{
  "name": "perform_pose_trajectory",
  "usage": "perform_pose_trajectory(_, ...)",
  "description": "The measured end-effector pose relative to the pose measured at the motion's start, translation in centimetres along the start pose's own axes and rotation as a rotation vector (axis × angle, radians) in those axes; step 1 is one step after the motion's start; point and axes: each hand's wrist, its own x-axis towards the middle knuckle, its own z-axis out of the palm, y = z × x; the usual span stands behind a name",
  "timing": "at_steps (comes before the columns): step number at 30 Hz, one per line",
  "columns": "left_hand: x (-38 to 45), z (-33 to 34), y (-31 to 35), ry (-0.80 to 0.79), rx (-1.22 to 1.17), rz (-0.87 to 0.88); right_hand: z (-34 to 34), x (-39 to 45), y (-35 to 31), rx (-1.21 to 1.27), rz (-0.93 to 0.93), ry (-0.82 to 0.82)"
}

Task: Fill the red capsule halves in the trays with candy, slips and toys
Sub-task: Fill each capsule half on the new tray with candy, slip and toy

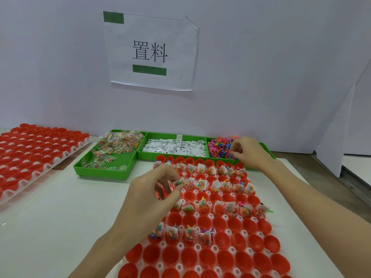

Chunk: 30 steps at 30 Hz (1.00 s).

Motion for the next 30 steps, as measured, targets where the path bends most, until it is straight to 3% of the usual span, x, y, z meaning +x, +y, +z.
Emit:
perform_pose_trajectory(3,0.0,-0.1,-0.2,0.01,-0.013,-0.013,-0.8,-0.8,-0.5,0.228,0.1,0.173)
perform_pose_trajectory(6,0.1,-0.1,-0.1,0.021,-0.055,-0.035,-2.5,-2.3,-1.7,0.481,0.184,0.245)
perform_pose_trajectory(10,0.1,-0.2,0.2,0.001,-0.161,-0.09,-4.6,-6.9,-5.2,0.911,0.184,0.15)
perform_pose_trajectory(17,-0.2,0.1,1.4,-0.141,-0.323,-0.142,-3.8,-17.0,-10.8,1.276,0.149,-0.021)
perform_pose_trajectory(26,-1.0,1.0,2.1,-0.275,-0.359,-0.141,-3.2,-19.0,-13.6,1.14,0.143,-0.022)
perform_pose_trajectory(30,-1.0,1.2,2.1,-0.247,-0.367,-0.149,-3.3,-19.1,-13.7,1.123,0.121,-0.03)
